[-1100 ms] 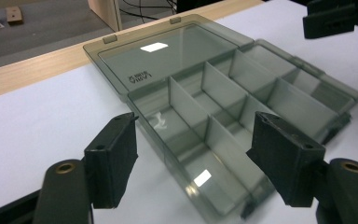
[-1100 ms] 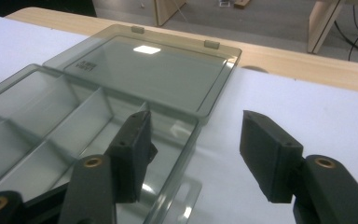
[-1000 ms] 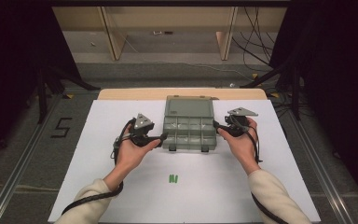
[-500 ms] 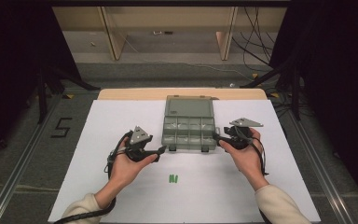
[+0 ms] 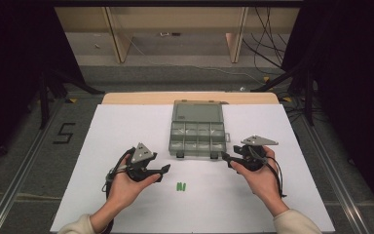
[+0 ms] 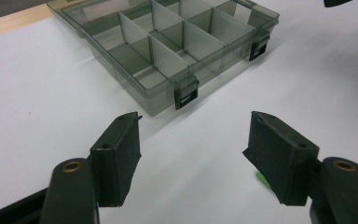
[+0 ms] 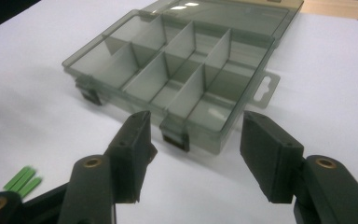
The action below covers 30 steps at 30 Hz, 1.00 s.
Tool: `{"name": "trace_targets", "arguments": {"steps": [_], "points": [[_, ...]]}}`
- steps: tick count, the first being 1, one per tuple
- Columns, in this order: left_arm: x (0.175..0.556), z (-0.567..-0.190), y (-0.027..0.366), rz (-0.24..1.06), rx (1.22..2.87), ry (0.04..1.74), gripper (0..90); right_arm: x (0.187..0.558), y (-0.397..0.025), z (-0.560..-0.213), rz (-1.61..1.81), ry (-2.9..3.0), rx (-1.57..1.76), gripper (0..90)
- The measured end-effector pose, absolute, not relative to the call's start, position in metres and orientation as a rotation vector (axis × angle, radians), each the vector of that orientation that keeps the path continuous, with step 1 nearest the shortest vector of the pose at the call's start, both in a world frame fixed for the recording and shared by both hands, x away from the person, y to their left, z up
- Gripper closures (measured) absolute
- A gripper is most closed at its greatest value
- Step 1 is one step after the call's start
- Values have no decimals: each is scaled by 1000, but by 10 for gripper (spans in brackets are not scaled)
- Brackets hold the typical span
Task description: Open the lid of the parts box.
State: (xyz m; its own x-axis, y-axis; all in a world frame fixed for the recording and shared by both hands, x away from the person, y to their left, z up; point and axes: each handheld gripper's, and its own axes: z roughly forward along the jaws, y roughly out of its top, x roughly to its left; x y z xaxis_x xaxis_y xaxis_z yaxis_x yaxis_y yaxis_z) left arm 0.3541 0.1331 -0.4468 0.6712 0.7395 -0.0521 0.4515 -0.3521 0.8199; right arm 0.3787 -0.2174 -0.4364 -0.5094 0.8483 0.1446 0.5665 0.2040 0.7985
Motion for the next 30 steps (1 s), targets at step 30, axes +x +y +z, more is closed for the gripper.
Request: {"name": "trace_targets", "arguments": {"steps": [30], "points": [[316,-443,179,470,1884,931,338,351,-205,-436,1268,2250,1288,438]]}}
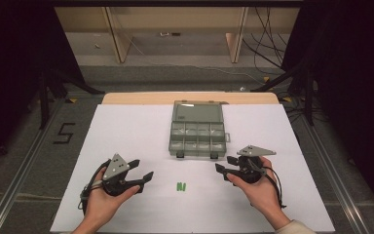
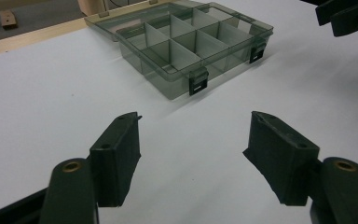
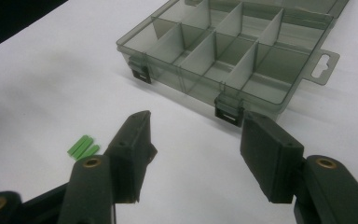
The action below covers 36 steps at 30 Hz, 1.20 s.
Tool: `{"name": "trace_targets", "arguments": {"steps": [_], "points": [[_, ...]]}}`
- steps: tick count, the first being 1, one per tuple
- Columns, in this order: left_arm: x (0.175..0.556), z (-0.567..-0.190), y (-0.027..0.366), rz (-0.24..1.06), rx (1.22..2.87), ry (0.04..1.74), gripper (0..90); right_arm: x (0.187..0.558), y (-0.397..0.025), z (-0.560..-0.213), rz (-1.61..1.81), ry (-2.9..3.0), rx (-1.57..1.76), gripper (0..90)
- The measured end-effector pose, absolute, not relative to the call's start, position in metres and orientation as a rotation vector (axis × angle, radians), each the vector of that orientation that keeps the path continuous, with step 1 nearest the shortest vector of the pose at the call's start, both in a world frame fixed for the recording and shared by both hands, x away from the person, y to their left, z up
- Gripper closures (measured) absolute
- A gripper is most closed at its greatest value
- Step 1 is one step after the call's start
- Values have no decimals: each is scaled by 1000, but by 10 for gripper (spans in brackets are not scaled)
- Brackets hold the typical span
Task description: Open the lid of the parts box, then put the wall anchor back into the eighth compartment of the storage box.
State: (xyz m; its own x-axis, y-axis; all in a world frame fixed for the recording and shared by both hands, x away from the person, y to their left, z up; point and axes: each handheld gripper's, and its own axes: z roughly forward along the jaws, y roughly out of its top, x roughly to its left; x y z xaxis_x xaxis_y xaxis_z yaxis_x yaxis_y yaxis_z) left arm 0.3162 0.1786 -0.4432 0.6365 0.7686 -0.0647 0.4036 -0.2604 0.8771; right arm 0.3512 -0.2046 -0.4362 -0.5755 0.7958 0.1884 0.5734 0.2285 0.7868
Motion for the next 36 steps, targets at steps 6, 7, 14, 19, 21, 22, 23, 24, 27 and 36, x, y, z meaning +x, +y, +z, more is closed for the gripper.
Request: {"name": "trace_targets", "arguments": {"steps": [6,7,14,19,21,22,23,24,27,36], "points": [[314,-444,184,471,1870,951,338,351,-203,-436,1260,2248,1291,438],[314,-444,185,465,1862,956,338,351,-203,-436,1247,2262,1284,438],[313,-444,190,463,1859,975,338,351,-194,-436,1276,2284,1269,438],[314,-444,191,456,1867,955,338,351,-180,-436,1282,2317,1232,440],[315,-442,192,470,1858,966,338,351,-174,-436,1280,2332,1225,442],[316,-442,193,467,1841,977,338,351,-172,-436,1273,2340,1230,442],[316,-441,193,471,1839,982,338,352,-169,-437,1272,2348,1226,442],[316,-442,194,472,1833,984,339,352,-167,-437,1275,2356,1221,443],[316,-442,195,471,1822,986,337,353,-162,-438,1250,2355,1214,443],[316,-441,201,522,1781,989,334,352,-145,-439,1224,2382,1217,444]]}}
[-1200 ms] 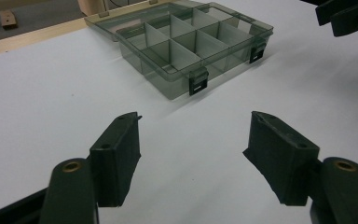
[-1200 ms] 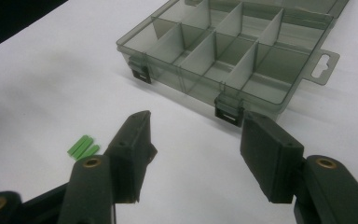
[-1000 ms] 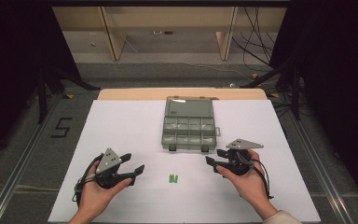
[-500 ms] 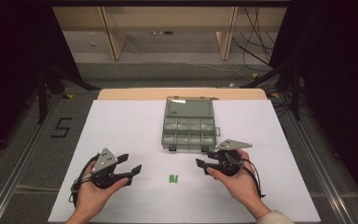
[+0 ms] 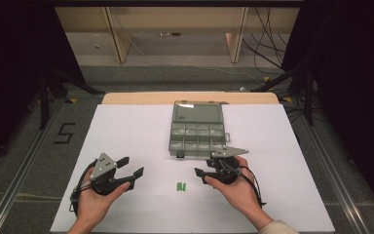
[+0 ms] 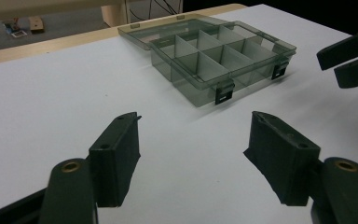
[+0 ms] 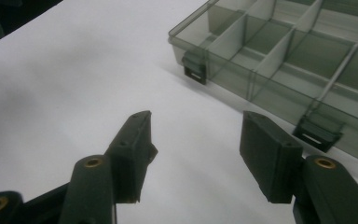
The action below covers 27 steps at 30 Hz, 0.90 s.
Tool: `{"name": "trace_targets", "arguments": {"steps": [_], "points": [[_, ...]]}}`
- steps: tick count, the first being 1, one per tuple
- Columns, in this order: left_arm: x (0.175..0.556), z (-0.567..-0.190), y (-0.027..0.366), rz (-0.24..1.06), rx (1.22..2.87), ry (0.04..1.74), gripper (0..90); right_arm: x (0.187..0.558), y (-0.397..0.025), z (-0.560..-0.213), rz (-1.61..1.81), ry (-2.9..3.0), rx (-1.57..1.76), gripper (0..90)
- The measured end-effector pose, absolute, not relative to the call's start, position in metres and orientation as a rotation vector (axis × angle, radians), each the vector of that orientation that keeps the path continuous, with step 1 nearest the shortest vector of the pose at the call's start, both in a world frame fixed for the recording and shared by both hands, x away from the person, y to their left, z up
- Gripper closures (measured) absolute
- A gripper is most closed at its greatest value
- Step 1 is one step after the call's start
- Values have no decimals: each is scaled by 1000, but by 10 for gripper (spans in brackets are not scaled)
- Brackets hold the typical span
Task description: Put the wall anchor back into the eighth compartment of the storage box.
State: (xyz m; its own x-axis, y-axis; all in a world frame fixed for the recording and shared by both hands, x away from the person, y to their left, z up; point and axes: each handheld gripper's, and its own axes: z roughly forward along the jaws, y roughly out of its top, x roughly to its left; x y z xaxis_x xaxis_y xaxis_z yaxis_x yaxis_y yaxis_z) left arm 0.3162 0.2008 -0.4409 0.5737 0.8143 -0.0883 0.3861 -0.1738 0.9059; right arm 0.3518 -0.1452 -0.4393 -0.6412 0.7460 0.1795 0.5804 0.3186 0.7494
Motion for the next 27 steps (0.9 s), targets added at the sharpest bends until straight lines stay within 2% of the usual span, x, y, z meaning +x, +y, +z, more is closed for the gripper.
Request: {"name": "trace_targets", "arguments": {"steps": [12,27], "points": [[316,-442,198,529,1776,997,332,354,-108,-452,1152,2471,1228,458],[316,-441,197,548,1786,969,319,355,-87,-466,1000,2569,1226,475]]}}
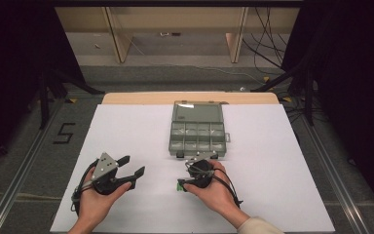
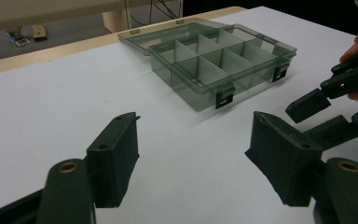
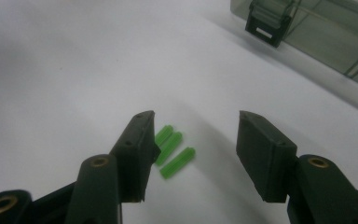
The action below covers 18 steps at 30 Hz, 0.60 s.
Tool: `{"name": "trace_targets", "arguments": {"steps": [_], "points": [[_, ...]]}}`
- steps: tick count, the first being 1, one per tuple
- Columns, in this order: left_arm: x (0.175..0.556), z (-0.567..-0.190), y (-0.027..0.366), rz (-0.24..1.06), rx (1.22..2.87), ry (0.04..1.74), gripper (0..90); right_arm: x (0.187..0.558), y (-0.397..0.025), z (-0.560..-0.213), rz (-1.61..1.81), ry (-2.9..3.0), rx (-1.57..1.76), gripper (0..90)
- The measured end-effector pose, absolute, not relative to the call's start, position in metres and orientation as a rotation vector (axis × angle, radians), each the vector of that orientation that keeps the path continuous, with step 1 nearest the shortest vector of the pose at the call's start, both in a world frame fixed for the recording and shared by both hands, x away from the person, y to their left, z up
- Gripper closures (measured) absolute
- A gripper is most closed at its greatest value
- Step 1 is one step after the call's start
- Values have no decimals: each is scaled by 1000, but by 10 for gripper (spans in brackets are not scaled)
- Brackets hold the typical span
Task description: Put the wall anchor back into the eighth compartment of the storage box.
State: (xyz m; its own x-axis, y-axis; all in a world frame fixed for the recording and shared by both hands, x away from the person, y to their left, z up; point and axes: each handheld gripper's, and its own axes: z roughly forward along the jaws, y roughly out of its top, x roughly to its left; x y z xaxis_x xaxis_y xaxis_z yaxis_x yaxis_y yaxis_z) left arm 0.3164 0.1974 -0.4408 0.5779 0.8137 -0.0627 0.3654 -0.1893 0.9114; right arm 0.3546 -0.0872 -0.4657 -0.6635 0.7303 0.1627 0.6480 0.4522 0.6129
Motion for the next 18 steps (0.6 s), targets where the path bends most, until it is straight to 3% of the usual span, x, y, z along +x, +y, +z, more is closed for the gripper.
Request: {"name": "trace_targets", "arguments": {"steps": [10,18], "points": [[316,-439,197,571,1771,971,188,355,-86,-472,948,2595,1190,470],[316,-439,197,574,1777,960,164,354,-83,-474,896,2614,1185,482]]}}
